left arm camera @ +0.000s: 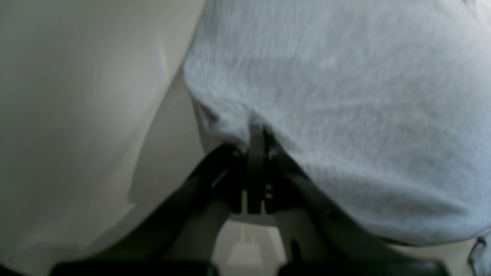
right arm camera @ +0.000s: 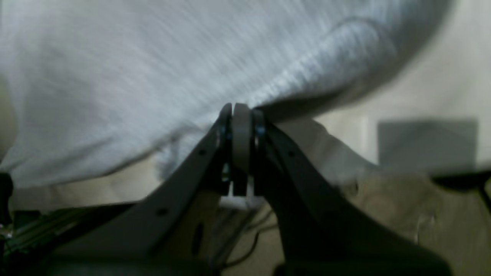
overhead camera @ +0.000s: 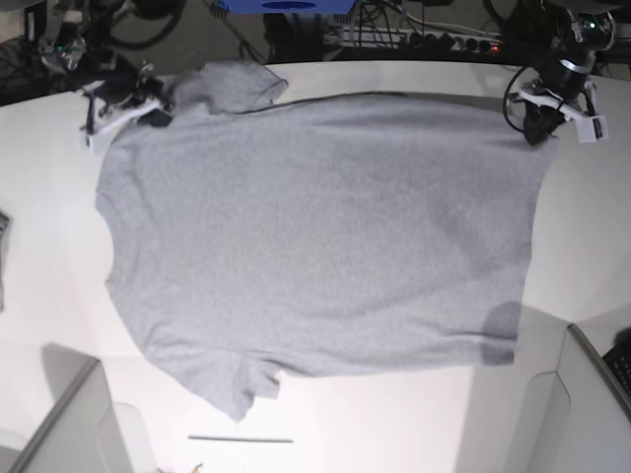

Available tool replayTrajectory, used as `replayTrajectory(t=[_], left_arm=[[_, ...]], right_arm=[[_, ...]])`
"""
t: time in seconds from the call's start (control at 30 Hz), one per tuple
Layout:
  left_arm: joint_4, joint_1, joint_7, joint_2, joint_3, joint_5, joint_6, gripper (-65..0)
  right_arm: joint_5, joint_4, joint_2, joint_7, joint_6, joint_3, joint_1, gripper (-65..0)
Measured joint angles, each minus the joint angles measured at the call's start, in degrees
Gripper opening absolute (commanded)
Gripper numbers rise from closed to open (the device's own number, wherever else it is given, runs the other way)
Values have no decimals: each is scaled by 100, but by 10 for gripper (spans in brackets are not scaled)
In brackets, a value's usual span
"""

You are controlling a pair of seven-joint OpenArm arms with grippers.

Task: Fold the T-shirt properly
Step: 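Pinch the shirt edge with both grippers and lift it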

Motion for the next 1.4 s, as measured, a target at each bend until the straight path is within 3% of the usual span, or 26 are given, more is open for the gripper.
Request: replayTrajectory(t=[0.07, 0.13, 0.27, 0.33, 0.47, 0.67, 1.0, 1.17, 1.3, 1.4], left_arm=[[42, -22, -2, -2, 2, -4, 133, -650], [39, -44, 11, 0, 2, 11, 315, -650], [0, -291, 2, -9, 9, 33, 420, -650], [-2, -337, 9, -28, 59, 37, 424, -650], [-33, -710, 682, -28, 144, 61, 439, -650], [20, -1049, 1235, -11, 160, 802, 439, -650], [466, -817, 1290, -31, 782, 874, 437, -650], [455, -505, 1303, -35, 715, 883, 442, -650], [503, -317, 1318, -33, 717, 879, 442, -650], [544, -223, 1298, -33, 717, 837, 442, -650]], right_arm=[[7, 9, 2, -114, -59, 0, 203, -650], [-20, 9, 2, -229, -330, 0, 345, -650], [-13, 7, 17, -278, -505, 0, 608, -650], [-22, 2, 20, -444, -505, 0, 767, -650], [-15, 4, 31, -664, -507, 0, 1113, -650], [-17, 4, 15, -835, -505, 0, 1296, -650], [-13, 9, 2, -901, -503, 566, 1534, -650], [22, 9, 0, -1384, -365, 866, 1486, -650], [717, 9, 2, -1613, -254, 1003, 1416, -650], [896, 9, 15, -1727, -247, 1019, 1307, -650]])
